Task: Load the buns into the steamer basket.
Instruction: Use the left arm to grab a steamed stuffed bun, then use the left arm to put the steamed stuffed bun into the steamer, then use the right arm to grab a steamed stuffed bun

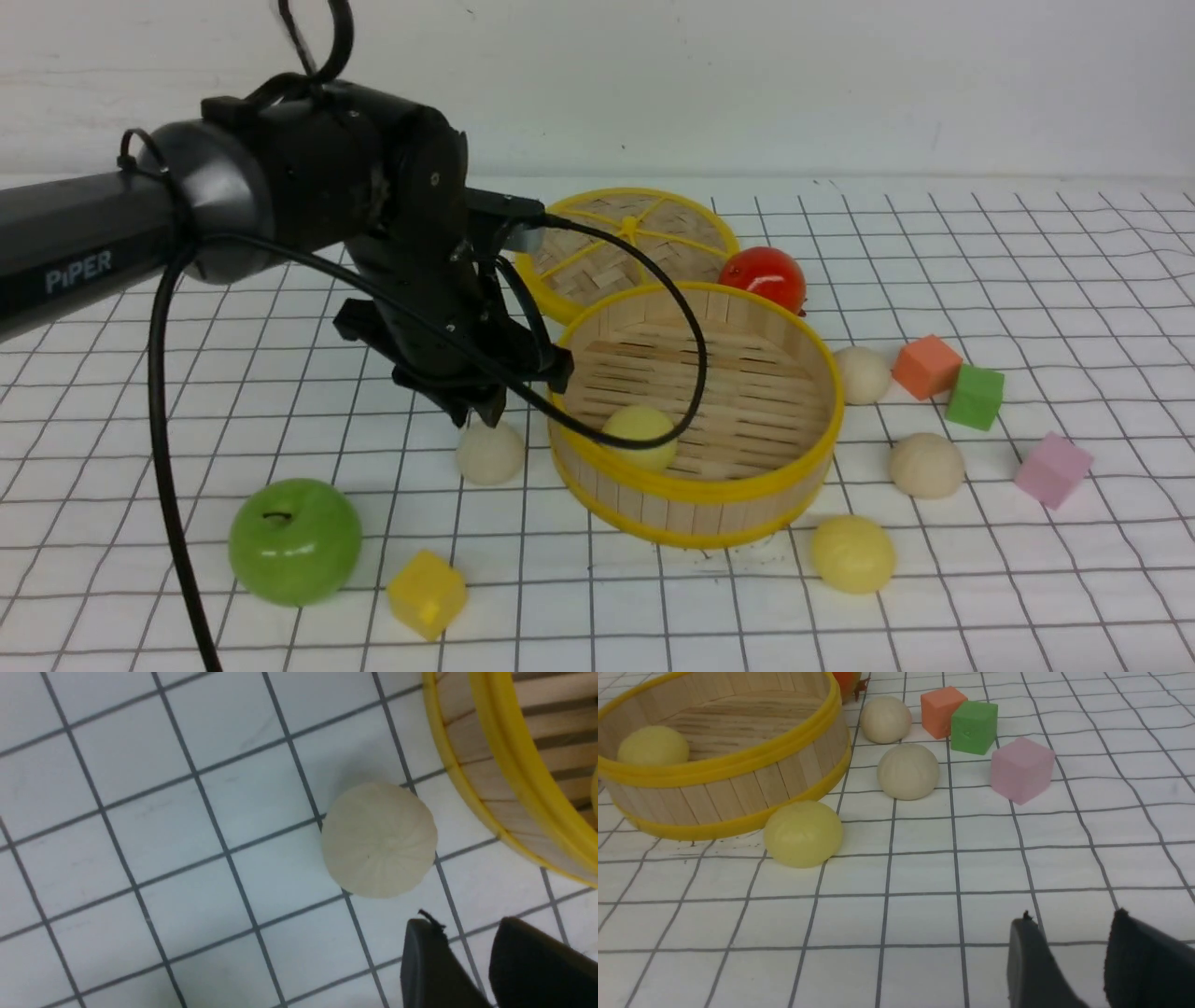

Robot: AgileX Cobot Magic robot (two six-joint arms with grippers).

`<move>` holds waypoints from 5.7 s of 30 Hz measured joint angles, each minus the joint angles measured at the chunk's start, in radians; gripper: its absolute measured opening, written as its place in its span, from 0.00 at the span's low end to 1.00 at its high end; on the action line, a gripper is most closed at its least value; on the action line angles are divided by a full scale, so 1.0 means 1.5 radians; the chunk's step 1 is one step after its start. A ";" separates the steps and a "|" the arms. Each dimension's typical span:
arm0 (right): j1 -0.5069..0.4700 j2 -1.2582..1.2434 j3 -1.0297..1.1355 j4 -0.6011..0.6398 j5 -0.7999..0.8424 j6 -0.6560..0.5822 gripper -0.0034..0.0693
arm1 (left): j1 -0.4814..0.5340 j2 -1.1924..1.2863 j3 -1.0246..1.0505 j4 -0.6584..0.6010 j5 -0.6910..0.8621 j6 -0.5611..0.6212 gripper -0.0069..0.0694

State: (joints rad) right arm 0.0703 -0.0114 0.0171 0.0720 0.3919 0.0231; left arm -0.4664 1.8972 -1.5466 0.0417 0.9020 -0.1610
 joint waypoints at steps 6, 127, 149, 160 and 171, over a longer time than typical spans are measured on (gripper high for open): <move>0.000 0.000 0.000 0.000 0.000 0.000 0.38 | 0.000 0.031 0.000 0.017 -0.031 0.002 0.39; 0.042 0.759 -0.539 0.246 0.349 -0.131 0.05 | 0.000 -1.165 1.041 -0.331 -0.461 0.196 0.07; 0.220 1.148 -0.766 0.003 0.241 0.032 0.44 | 0.000 -1.165 1.041 -0.331 -0.461 0.196 0.08; 0.220 1.208 -0.768 -0.008 0.177 0.035 0.38 | 0.000 -1.165 1.041 -0.331 -0.461 0.196 0.09; 0.220 1.212 -0.770 -0.016 0.182 0.038 0.26 | 0.000 -1.165 1.041 -0.331 -0.461 0.196 0.10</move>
State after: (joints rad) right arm 0.4001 1.8061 -1.1376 0.0476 0.6653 0.0793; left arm -0.4657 0.1489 0.0154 -0.4553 0.2109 0.1330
